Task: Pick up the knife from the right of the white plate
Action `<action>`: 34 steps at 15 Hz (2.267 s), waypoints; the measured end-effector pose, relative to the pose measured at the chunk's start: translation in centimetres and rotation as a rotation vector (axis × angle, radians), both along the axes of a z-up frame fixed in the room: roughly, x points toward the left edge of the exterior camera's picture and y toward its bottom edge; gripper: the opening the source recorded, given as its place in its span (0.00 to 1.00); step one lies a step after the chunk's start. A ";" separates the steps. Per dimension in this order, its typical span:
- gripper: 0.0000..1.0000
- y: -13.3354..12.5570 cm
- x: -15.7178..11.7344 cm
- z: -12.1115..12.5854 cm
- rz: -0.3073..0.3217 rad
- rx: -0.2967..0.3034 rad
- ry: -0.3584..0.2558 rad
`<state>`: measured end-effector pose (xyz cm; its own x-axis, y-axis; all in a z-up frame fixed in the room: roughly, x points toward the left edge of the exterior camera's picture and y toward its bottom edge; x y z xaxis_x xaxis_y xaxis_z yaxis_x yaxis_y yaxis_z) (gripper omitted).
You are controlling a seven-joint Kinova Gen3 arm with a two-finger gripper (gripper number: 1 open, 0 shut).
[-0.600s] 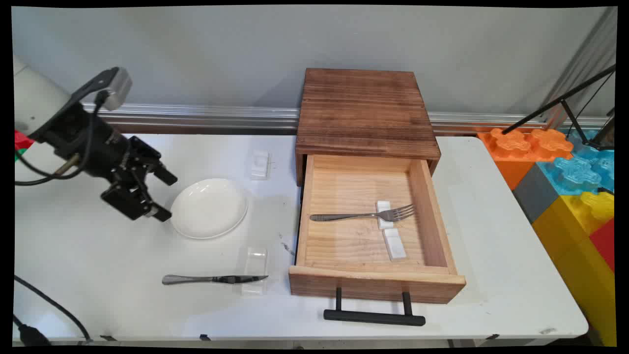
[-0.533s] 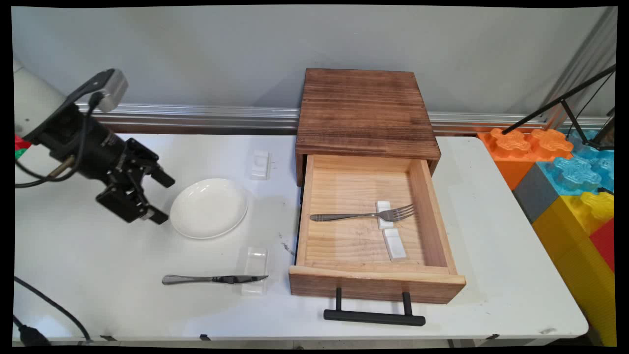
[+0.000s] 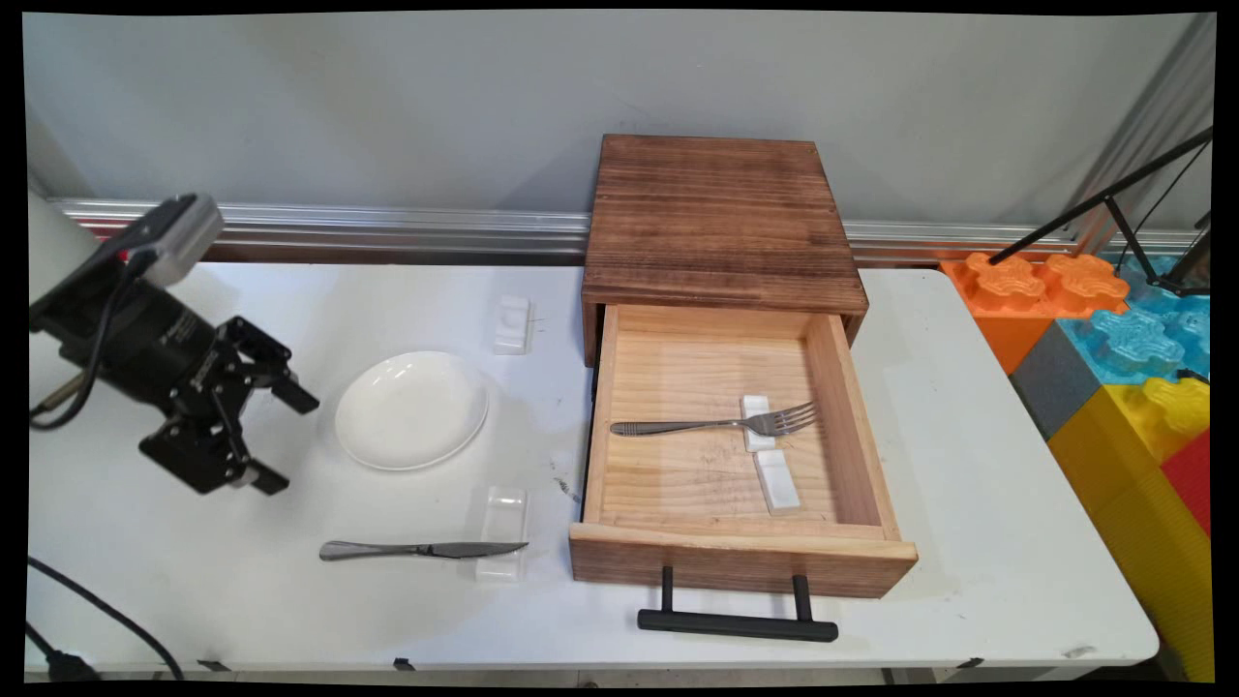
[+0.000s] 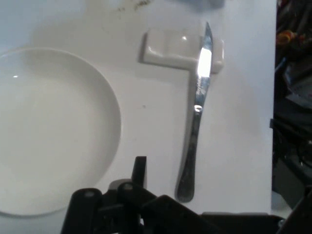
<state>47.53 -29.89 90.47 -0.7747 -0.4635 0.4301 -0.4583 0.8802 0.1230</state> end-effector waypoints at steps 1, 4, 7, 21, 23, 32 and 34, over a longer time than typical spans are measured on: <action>1.00 0.2 -0.1 -0.4 -0.014 0.001 -0.004; 1.00 0.7 -0.7 -1.8 -0.050 -0.001 -0.018; 1.00 0.9 -1.5 -3.3 -0.077 -0.010 -0.033; 1.00 -0.5 -5.0 -9.9 -0.195 -0.059 -0.048; 1.00 -0.7 -5.4 -10.5 -0.206 -0.063 -0.049; 1.00 -1.2 -6.6 -12.6 -0.217 -0.072 -0.060; 1.00 -1.2 -6.8 -12.9 -0.218 -0.072 -0.062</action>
<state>40.75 -31.13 77.54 -0.8789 -0.2521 0.4048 -0.2612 0.9647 0.0337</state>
